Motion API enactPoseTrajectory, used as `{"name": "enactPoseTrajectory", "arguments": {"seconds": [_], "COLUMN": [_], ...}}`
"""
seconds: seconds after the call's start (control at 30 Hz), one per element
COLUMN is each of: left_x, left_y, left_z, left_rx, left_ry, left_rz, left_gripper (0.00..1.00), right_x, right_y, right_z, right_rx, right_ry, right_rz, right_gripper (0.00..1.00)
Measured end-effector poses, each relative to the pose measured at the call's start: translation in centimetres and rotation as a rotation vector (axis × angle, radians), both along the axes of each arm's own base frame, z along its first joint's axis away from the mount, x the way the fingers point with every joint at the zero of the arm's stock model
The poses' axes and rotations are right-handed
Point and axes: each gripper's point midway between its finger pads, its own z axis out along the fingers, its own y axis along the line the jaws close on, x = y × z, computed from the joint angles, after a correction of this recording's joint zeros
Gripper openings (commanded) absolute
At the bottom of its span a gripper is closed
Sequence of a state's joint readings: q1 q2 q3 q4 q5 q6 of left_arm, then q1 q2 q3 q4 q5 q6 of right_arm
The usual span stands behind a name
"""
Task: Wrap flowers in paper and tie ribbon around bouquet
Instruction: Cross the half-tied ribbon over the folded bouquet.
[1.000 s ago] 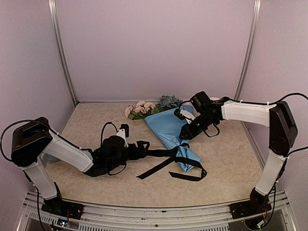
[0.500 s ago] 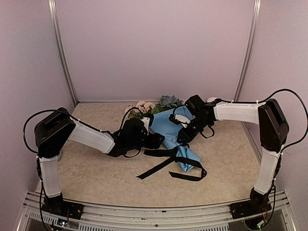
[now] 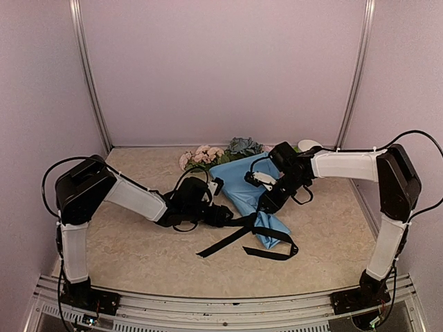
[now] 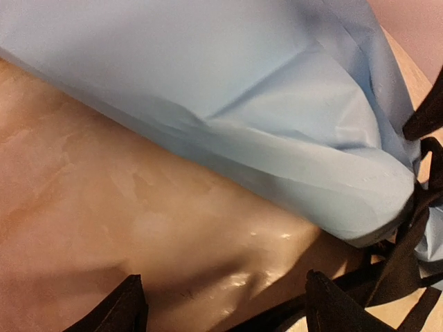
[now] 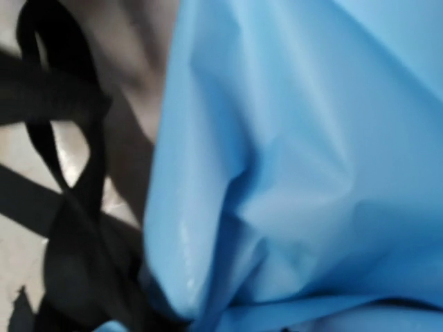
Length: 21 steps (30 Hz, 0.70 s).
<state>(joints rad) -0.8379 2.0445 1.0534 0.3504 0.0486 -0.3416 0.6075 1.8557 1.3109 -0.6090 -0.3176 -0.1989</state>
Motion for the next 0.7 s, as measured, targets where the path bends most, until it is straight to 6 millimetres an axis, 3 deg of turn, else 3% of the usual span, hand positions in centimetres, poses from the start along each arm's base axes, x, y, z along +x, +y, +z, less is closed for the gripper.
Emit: {"name": "enactPoseTrajectory", "arguments": {"seconds": [0.13, 0.3, 0.5, 0.7], "left_x": [-3.0, -5.9, -6.9, -7.7], "left_y": [-1.3, -2.6, -2.8, -3.0], "left_z": [0.0, -0.2, -0.4, -0.7], "left_rx": [0.008, 0.007, -0.008, -0.014], "left_ry": [0.002, 0.015, 0.047, 0.082], "left_rz": [-0.090, -0.193, -0.246, -0.280], "left_gripper": [0.74, 0.41, 0.30, 0.06], "right_x": [-0.6, -1.0, -0.4, -0.5], "right_y": [0.1, -0.2, -0.3, -0.3], "right_z": [0.6, 0.0, -0.1, -0.5], "right_rx": [0.015, -0.010, -0.035, -0.048], "right_ry": [0.005, 0.007, -0.012, -0.011], "right_rz": [0.013, 0.015, 0.013, 0.026], "right_gripper": [0.33, 0.30, 0.30, 0.36]}}
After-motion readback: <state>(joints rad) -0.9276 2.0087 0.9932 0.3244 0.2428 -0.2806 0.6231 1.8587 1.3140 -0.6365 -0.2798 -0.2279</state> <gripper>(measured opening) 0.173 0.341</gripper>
